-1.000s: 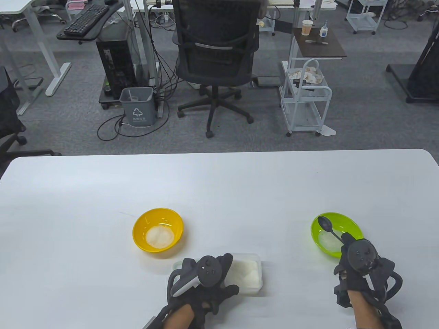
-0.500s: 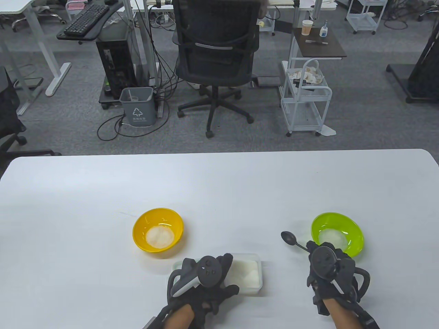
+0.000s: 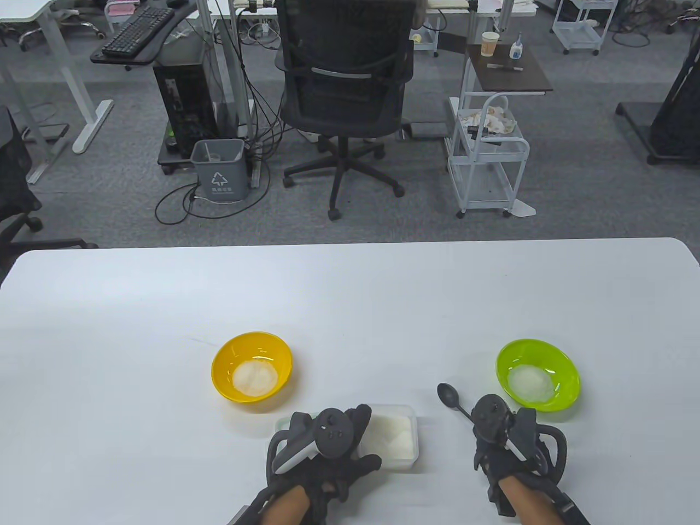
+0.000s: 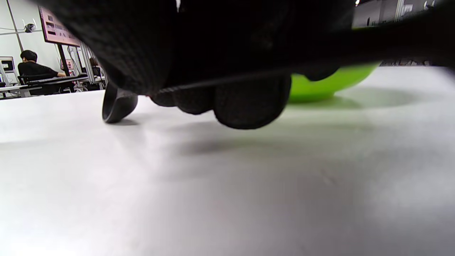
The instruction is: Scoop white sugar from container into bowls
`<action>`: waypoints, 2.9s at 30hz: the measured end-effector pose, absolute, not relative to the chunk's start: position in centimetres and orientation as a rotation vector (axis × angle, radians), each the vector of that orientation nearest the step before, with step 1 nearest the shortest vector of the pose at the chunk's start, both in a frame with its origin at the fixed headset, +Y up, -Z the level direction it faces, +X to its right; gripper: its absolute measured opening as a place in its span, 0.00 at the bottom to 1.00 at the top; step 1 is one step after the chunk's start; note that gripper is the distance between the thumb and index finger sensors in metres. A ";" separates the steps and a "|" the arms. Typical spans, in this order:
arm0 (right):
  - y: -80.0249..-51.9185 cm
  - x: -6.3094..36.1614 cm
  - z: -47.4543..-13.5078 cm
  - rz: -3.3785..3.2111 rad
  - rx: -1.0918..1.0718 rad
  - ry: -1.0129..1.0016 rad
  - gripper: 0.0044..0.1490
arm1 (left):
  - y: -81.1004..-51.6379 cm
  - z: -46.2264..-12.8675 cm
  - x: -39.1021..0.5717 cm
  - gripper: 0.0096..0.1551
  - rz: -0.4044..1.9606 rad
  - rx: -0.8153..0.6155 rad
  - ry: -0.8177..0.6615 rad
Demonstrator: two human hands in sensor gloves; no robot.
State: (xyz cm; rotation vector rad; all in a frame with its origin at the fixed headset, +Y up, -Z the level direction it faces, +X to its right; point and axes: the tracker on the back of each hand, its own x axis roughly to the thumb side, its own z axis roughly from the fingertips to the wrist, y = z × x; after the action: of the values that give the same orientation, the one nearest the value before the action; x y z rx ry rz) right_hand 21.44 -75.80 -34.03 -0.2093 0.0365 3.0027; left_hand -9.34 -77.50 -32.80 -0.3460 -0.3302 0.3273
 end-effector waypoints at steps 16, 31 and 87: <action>-75.4 21.0 -34.0 3.078 -0.135 -0.036 0.33 | -77.5 -32.8 -9.4 0.56 0.327 -0.348 -0.331; -68.9 20.9 -31.7 3.115 0.246 -0.518 0.48 | -77.5 -32.8 -9.4 0.55 0.329 -0.349 -0.331; -72.5 22.3 -30.7 3.148 0.217 -0.344 0.56 | -78.1 -35.0 -14.8 0.65 -0.117 -0.531 -0.319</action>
State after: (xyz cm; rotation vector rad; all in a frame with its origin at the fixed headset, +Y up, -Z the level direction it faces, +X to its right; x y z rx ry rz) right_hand 22.32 -72.53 -30.74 0.2168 -0.3440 3.1478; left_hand -14.78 -78.14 -35.01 -0.5311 -0.3185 -0.1166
